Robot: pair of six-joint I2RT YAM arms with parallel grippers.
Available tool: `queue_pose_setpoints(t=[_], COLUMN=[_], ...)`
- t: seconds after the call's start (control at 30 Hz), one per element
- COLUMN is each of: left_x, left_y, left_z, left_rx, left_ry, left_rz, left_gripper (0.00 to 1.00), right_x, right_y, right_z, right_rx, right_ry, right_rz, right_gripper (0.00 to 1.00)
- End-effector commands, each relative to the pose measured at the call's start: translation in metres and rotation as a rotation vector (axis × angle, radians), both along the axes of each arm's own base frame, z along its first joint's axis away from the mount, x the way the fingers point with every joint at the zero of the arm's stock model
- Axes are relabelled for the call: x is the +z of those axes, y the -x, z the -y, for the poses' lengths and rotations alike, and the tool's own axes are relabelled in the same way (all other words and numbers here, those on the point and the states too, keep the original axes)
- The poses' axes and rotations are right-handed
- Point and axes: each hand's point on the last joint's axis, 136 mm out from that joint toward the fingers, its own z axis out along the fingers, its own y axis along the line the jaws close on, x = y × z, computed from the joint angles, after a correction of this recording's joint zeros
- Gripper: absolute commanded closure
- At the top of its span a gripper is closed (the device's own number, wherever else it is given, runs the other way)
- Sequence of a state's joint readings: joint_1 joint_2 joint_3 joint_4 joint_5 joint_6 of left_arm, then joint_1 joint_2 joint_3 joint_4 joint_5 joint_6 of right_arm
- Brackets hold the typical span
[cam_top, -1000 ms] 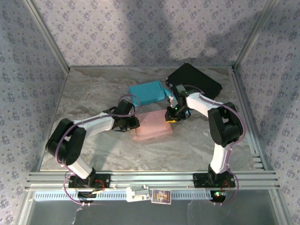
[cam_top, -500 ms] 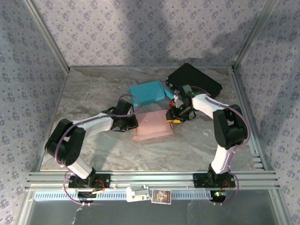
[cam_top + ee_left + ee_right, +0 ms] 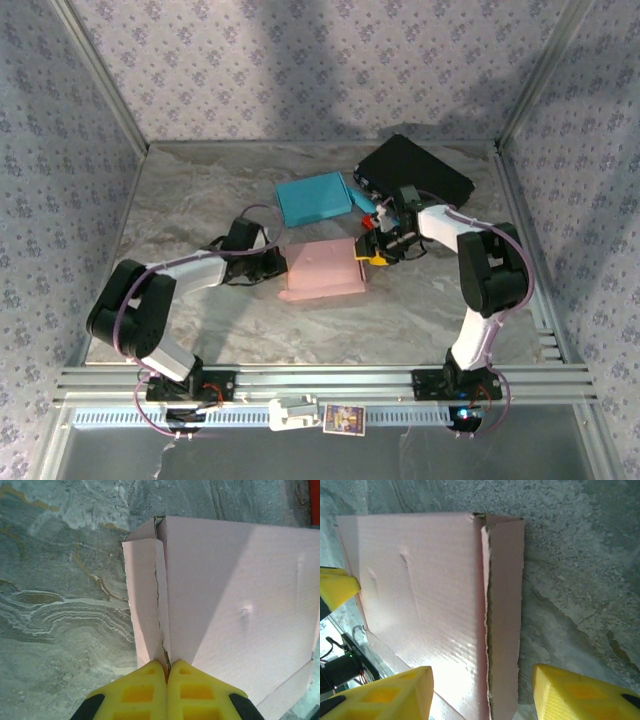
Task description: Fold the paper box
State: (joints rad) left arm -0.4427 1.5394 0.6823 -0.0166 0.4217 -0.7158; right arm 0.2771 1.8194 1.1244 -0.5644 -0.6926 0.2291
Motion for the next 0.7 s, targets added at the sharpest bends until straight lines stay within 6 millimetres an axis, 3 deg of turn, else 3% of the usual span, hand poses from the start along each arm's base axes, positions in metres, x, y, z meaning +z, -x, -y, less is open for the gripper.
queue_pose_setpoints(t=[0.0, 0.33, 0.67], left_x=[-0.019, 0.006, 0.021], left_y=[0.018, 0.005, -0.008], left_z=[-0.014, -0.019, -0.020], left_rx=[-0.008, -0.021, -0.022], left_ry=[-0.007, 0.167, 0.340], left_rz=[-0.051, -0.004, -0.070], left_gripper=[0.94, 0.95, 0.95], right_x=[-0.002, 0.024, 0.026], right_y=[0.003, 0.003, 0.003], right_z=[-0.007, -0.016, -0.030], right_rx=[0.007, 0.017, 0.017], right_ry=[-0.041, -0.155, -0.204], right_rz=[-0.029, 0.002, -0.038], right_gripper=[0.44, 0.41, 0.28])
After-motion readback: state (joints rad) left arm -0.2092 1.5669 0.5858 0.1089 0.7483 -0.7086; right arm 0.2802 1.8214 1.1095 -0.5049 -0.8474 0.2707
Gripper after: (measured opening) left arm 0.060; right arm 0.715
